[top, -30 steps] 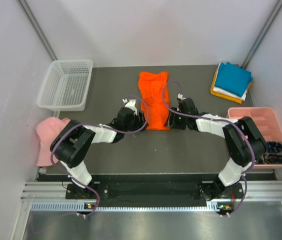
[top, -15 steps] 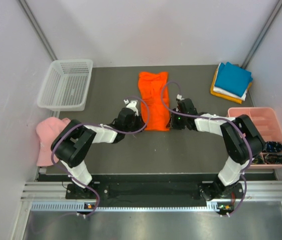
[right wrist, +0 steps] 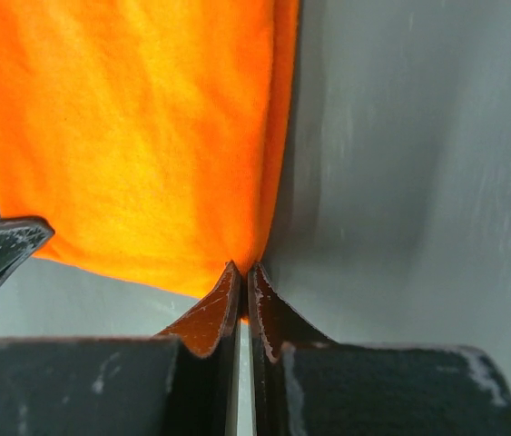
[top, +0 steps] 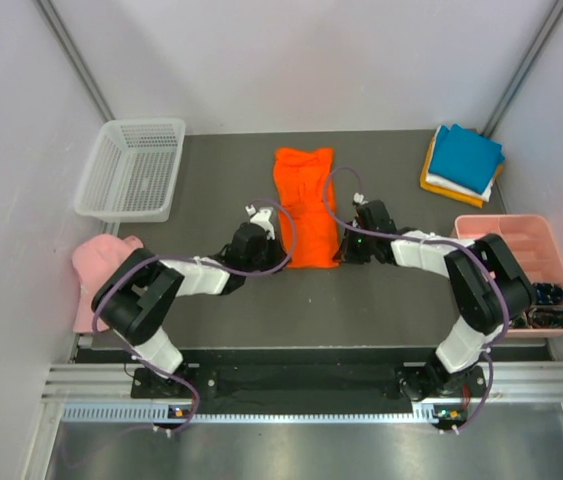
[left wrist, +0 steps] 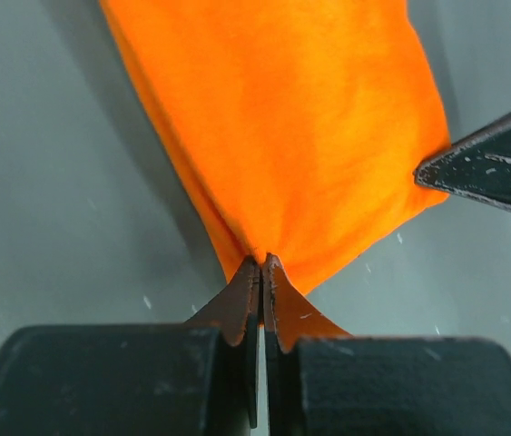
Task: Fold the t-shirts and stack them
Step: Grab one side of the 2/3 rectangular tshirt with both arms, then fold the long partially folded tshirt into a neat square
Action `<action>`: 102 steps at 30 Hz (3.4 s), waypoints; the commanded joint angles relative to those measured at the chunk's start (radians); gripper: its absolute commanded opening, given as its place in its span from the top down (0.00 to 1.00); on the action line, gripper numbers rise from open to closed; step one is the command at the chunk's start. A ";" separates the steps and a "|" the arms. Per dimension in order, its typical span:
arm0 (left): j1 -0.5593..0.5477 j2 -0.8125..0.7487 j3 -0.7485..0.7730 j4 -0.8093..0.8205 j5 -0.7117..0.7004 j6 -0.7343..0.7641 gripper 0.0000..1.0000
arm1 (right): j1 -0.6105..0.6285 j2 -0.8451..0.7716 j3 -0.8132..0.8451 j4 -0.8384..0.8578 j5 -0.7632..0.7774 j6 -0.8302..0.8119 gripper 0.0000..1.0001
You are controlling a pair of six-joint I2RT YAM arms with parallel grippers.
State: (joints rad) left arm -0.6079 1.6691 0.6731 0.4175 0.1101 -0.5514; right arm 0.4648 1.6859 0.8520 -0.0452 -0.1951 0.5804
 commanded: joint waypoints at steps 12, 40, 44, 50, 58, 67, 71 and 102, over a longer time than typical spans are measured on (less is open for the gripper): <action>-0.171 -0.302 -0.263 -0.115 -0.087 -0.100 1.00 | 0.170 -0.314 -0.214 -0.197 0.031 0.088 1.00; -0.441 -0.697 0.026 -0.565 -0.552 0.033 1.00 | 0.373 -0.603 0.048 -0.533 0.408 0.130 1.00; -0.370 -0.574 0.098 -0.481 -0.552 0.134 1.00 | 0.312 -0.522 0.123 -0.463 0.378 0.105 1.00; -0.167 -0.447 0.163 -0.307 -0.400 0.186 1.00 | 0.177 -0.395 0.237 -0.374 0.324 0.049 1.00; -0.017 -0.255 0.296 -0.233 -0.280 0.237 1.00 | 0.048 -0.232 0.354 -0.311 0.238 -0.004 1.00; 0.036 -0.062 0.375 -0.171 -0.202 0.237 1.00 | -0.020 -0.071 0.432 -0.259 0.172 -0.017 1.00; 0.057 -0.008 0.399 -0.163 -0.178 0.235 1.00 | -0.040 -0.011 0.459 -0.245 0.152 -0.017 1.00; 0.272 -0.081 0.436 -0.152 -0.115 0.194 0.03 | -0.141 0.017 0.511 -0.225 -0.002 -0.109 0.37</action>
State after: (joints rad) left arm -0.3256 1.7149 1.1484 0.2249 -0.0673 -0.3237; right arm 0.3134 1.8202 1.4261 -0.3035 -0.0471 0.5037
